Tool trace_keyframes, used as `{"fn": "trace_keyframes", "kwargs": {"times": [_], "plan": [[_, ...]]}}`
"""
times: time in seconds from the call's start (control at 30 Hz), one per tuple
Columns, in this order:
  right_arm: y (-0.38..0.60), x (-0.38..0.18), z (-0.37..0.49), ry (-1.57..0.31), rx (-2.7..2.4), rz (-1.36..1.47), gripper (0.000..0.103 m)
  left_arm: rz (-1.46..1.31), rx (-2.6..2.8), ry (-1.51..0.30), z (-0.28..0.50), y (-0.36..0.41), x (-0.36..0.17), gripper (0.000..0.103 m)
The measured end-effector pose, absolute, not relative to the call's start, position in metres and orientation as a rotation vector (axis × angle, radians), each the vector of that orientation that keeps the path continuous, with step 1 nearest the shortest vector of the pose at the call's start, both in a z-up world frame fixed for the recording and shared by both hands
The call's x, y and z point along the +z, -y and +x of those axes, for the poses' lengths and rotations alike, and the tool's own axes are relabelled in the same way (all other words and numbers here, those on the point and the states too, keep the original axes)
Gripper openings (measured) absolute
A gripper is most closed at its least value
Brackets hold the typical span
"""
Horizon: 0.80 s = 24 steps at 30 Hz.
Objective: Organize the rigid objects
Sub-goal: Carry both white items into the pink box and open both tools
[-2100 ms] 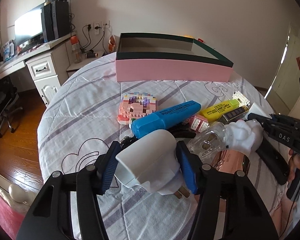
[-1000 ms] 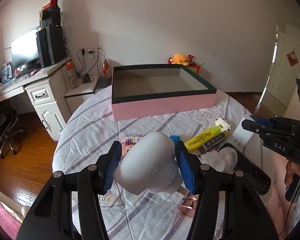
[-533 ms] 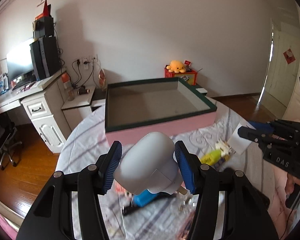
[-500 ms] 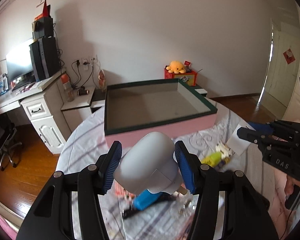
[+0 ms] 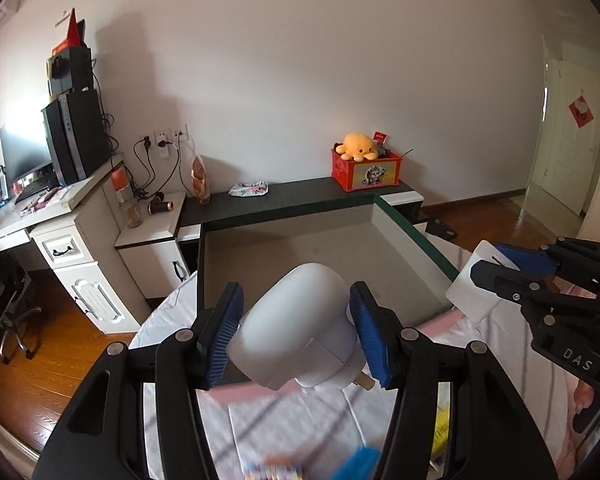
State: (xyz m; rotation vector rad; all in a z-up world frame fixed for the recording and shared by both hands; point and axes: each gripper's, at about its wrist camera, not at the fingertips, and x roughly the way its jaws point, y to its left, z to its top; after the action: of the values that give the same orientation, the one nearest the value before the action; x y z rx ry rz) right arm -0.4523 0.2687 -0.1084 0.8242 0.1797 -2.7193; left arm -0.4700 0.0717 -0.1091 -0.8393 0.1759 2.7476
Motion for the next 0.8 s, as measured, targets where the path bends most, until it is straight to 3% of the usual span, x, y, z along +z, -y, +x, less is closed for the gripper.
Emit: {"fn": "trace_keyframes", "kwargs": {"times": [0.43, 0.8], "plan": [[-0.226, -0.145, -0.532, -0.239, -2.608, 0.95, 0.024, -1.095, 2.723, -0.178, -0.549, -0.054, -0.171, 0.056], [-0.209, -0.176, -0.557, -0.247, -2.551, 1.024, 0.024, -1.147, 2.731, -0.196, -0.559, -0.054, -0.19, 0.057]]}}
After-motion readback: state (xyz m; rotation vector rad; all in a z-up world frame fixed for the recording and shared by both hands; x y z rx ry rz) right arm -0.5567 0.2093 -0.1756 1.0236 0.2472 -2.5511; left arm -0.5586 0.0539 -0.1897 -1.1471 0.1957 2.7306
